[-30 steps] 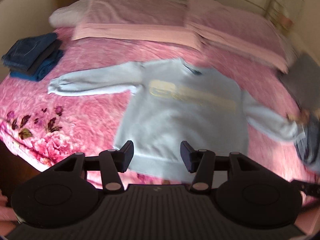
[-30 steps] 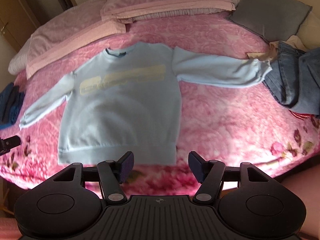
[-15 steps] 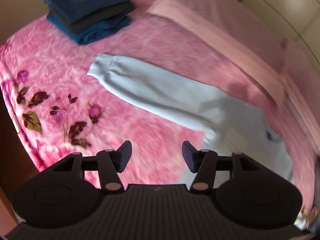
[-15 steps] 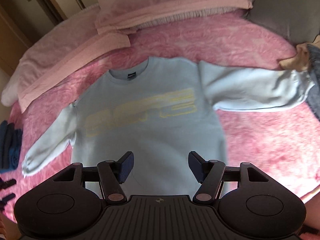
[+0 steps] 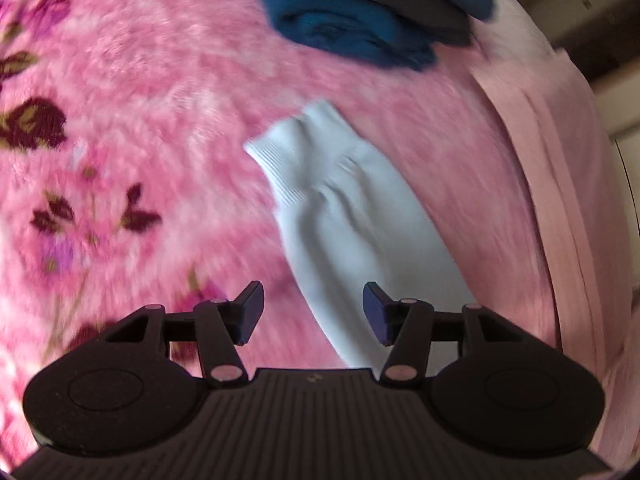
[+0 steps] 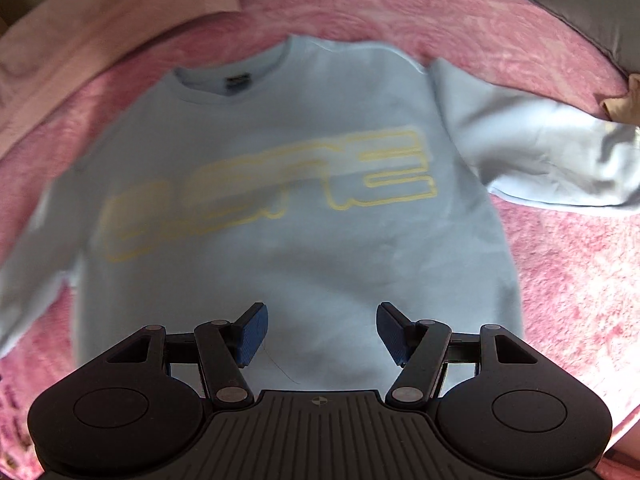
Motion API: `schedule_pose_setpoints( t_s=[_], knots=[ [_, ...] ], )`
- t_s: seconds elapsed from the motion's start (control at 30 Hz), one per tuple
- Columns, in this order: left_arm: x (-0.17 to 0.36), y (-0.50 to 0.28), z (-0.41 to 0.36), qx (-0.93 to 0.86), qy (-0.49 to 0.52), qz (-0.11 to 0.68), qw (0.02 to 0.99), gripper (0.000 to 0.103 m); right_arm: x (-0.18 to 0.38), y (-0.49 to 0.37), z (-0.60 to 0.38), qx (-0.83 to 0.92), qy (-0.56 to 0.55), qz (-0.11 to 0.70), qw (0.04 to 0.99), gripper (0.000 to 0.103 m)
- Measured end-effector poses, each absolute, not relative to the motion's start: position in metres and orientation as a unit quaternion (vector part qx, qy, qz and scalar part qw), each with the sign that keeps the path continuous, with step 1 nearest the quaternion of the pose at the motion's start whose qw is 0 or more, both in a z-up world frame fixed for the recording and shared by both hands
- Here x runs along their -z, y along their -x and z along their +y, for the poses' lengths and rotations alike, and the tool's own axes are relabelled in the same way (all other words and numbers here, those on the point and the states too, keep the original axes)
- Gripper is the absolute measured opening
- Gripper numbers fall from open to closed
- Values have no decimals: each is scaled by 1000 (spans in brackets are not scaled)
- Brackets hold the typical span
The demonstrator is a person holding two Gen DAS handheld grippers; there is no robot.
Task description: Fold clothes
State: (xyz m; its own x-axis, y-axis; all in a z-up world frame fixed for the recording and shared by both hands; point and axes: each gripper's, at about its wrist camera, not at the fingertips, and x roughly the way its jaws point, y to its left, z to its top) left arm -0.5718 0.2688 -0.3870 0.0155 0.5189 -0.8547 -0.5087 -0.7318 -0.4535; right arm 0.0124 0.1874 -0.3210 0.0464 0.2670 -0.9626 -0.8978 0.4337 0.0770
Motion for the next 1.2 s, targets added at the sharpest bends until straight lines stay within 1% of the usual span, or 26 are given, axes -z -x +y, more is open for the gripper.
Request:
schedule_pose_setpoints(
  t_s=[0.1,0.2,0.23,0.27,0.3,0.33,0.53,0.63,0.77,0.83,0.87,0.9,1.0,1.03,1.2],
  knots=[
    [400,582,272,-710,602,-33,363,50,335,-26,187,-428,301,532,666,64],
    [405,582,279,-720,581,-44,376,49,348,-37,184,-423,305,531,668,64],
    [405,580,281,-724,571,-38,385,44,353,-41,184,-423,308,530,668,64],
    [404,578,283,-726,563,-32,394,24,358,-44,183,-423,310,529,667,64],
    [404,577,287,-723,560,-27,403,6,362,-46,182,-422,314,530,666,64],
    [401,574,291,-723,554,-23,413,5,364,-49,181,-424,314,530,664,64],
    [334,512,309,-723,447,-17,525,5,363,-68,174,-436,310,525,662,64],
    [296,445,319,-658,421,-24,624,5,355,-86,169,-435,290,522,674,64],
    [264,328,312,-495,417,-12,763,5,343,-110,166,-429,269,510,695,64],
    [270,269,302,-398,440,25,805,19,338,-121,165,-425,257,503,707,64],
    [280,243,296,-370,453,54,810,36,336,-126,164,-423,248,499,715,64],
    [291,220,291,-348,464,84,810,41,335,-131,163,-420,239,494,723,64],
    [327,187,277,-329,490,172,789,38,336,-142,164,-409,226,490,736,64],
    [332,188,274,-329,488,191,786,36,336,-145,165,-410,215,493,736,64],
    [348,218,267,-347,473,260,767,35,348,-151,171,-424,143,534,718,64]
  ],
)
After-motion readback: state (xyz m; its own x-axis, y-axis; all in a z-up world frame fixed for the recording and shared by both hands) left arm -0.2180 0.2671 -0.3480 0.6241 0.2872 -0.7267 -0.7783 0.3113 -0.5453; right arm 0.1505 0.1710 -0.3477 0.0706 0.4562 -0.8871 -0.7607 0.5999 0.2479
